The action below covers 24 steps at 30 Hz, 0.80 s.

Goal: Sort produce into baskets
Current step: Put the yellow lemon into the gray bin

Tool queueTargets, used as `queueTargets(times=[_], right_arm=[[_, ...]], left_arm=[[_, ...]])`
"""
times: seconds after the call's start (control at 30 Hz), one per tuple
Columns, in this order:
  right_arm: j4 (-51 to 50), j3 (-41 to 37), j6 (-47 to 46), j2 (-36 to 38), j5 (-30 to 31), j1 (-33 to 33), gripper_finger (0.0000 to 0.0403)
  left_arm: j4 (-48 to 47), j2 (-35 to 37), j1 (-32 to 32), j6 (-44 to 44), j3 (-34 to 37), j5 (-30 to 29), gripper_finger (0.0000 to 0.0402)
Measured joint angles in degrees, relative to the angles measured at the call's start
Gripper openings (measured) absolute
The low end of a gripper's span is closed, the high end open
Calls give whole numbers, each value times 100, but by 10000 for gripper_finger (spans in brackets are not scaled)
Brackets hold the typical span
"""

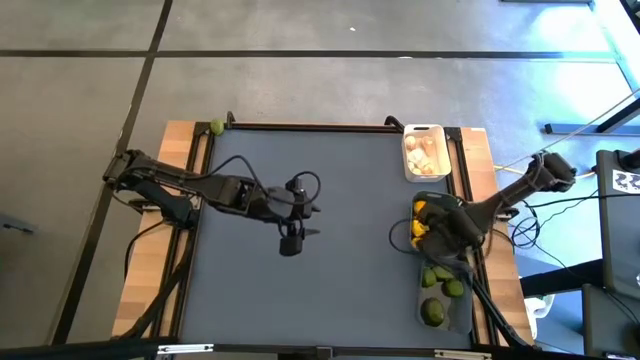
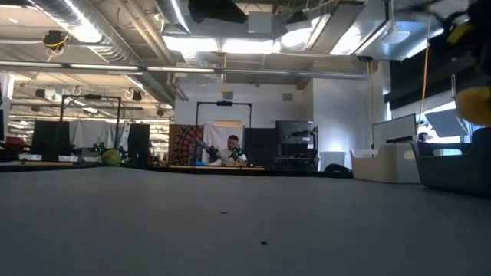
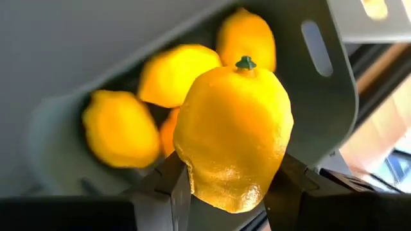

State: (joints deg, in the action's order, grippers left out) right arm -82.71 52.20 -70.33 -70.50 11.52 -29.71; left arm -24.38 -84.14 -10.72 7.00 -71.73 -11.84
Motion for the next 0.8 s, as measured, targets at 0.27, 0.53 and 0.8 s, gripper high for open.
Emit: queueTargets(times=[0.27, 0.53, 0.8], right_arm=[[51, -664, 684, 0, -555, 1138, 141], [540, -771, 1068, -130, -666, 1563, 183], [595, -690, 1533, -166, -709, 1552, 259]], left_arm=[[-29, 0, 33, -70, 0, -2, 263], [-27, 0, 28, -65, 0, -1, 263], [-24, -2, 35, 11, -2, 0, 263]])
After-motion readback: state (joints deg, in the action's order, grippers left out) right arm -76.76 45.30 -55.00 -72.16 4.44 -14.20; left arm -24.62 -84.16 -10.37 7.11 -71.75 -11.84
